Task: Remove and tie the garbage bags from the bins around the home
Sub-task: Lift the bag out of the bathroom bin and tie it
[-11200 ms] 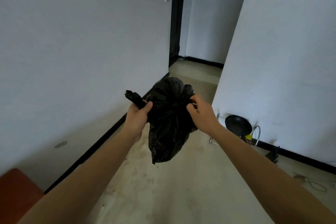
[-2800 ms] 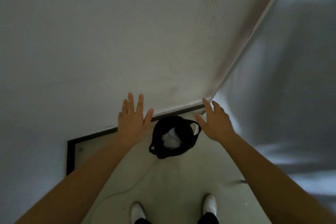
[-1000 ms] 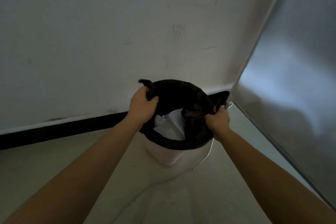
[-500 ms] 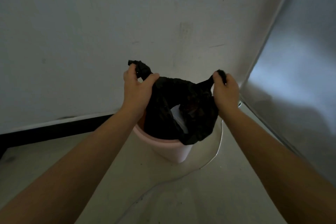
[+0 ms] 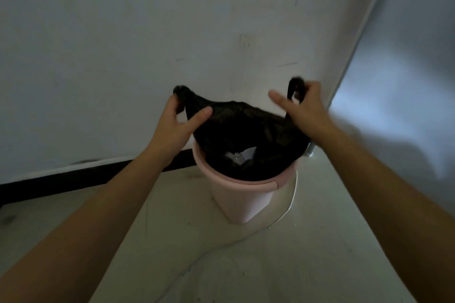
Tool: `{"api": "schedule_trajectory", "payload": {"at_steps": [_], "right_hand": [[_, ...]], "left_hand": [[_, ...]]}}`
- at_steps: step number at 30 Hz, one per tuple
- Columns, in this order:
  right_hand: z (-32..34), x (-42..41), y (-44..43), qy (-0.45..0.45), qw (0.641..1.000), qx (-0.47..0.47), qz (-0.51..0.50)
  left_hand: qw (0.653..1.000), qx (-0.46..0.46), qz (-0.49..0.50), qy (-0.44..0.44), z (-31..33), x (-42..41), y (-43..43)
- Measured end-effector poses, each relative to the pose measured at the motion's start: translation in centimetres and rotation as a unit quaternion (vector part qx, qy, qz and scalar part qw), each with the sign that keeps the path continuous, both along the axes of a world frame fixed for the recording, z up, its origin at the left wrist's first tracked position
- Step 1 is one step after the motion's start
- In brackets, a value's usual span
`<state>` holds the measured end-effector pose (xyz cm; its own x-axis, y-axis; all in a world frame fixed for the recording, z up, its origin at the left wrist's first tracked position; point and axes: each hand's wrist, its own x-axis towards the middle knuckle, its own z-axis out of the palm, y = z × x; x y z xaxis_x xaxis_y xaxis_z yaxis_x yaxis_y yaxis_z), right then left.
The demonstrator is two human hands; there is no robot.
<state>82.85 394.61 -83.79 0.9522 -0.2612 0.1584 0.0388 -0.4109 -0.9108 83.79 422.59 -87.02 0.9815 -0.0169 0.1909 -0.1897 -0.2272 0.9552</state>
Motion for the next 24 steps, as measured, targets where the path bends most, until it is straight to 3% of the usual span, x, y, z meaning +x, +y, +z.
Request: {"api": "schedule_trajectory", "payload": {"at_steps": [4,8,10,13,18,20,22,24], "right_hand": [[-5.4,0.2,-3.2,0.181,0.980,-0.033,0.072],[-6.3,0.1,-6.7,0.258,0.937,-0.066,0.227],[-7.4,0.0,-7.2,0.270,0.920,-0.158,0.236],[-9.9,0.7,-6.5,0.251,0.899,-0.329,0.143],[-9.8,1.8,-2.3,0.172,0.930,-0.302,0.119],[-9.7,2.8,-1.3,0.092,0.950,-0.266,0.137],[-9.4,3.2,-0.2,0.020,0.973,-0.194,0.124],[-8.4,3.4,0.8,-0.008,0.992,-0.099,0.073]], "left_hand": [[0.993,0.076,-0.063,0.062,-4.5,-1.1,0.5],[0.974,0.186,-0.131,0.009,-7.7,-0.7,0.5],[0.963,0.247,-0.103,-0.013,-9.1,0.7,0.3],[0.953,0.299,-0.037,0.036,-10.1,3.4,0.0],[0.943,0.319,-0.007,0.097,-9.9,7.2,-0.8],[0.967,0.242,-0.023,0.078,-8.0,6.6,-2.3],[0.994,0.037,-0.018,0.102,-5.7,5.4,-3.8],[0.975,-0.165,0.001,0.148,-3.8,4.6,-4.4]]}}
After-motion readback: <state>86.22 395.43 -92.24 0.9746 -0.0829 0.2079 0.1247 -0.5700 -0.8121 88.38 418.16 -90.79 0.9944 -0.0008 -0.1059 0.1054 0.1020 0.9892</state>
